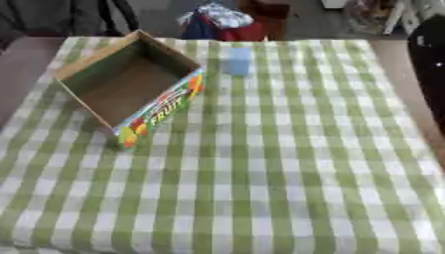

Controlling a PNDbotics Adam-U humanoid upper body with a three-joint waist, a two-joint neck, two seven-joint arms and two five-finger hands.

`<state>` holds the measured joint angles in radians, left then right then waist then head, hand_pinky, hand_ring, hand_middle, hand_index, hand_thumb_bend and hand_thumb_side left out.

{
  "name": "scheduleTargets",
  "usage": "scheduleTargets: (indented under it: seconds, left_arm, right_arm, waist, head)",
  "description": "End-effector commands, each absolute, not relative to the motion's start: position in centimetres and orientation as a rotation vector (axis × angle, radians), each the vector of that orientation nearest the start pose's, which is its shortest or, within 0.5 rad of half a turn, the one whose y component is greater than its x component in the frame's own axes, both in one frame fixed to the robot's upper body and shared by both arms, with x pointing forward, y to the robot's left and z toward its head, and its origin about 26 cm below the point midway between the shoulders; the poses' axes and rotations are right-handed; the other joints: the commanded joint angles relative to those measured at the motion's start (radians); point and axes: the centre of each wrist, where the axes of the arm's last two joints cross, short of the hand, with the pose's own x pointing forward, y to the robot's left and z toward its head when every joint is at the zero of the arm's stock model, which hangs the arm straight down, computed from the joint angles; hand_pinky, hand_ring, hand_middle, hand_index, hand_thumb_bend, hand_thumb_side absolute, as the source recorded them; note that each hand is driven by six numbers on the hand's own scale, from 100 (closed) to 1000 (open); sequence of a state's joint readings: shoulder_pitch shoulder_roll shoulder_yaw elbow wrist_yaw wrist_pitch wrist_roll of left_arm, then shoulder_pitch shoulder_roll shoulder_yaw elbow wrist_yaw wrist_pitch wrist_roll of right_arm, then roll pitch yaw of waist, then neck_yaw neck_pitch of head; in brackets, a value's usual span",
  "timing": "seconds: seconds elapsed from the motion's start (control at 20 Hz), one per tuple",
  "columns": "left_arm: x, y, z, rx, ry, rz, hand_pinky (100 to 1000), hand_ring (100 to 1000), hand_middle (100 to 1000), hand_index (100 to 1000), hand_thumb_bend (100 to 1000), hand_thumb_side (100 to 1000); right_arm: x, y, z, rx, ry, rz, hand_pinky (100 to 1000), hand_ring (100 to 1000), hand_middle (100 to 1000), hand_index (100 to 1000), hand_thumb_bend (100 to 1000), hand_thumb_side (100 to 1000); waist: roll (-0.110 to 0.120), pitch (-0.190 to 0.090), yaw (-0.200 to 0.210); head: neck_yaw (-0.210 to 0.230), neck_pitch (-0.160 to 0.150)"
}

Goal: Pick up objects on the table and place them in the box.

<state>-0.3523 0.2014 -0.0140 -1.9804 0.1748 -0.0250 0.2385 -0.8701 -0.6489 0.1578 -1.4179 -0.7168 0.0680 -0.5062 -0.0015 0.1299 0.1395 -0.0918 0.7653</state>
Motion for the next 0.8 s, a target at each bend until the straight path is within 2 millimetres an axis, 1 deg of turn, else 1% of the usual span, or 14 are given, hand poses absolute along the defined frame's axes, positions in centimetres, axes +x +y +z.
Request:
scheduleTargets:
  seconds: [0.05,0.4,0.8]
  left_arm:
    - [30.5,23.1,21.0,-0.059,-2.355,0.068,656,630,616,829,144,713]
    - [30.5,23.0,21.0,-0.064,-2.355,0.072,657,631,616,830,145,713]
    - [30.5,22.9,21.1,-0.071,-2.358,0.075,657,631,616,830,145,713]
  right_arm:
    - [42.1,-29.7,29.7,-0.093,-2.002,-0.216,624,790,826,904,100,387]
    - [44.5,-30.9,27.5,-0.18,-1.833,-0.147,625,791,825,910,100,391]
    - [47.1,-32.0,26.7,-0.237,-1.637,-0.077,628,796,832,919,100,394]
  waist:
    - [0.0,-0.011,0.002]
    - [0.003,-0.012,0.009]
    - [0.009,-0.012,0.019]
  head:
    - [-0.007,0.005]
    - [-0.011,0.005]
    - [-0.016,0.005]
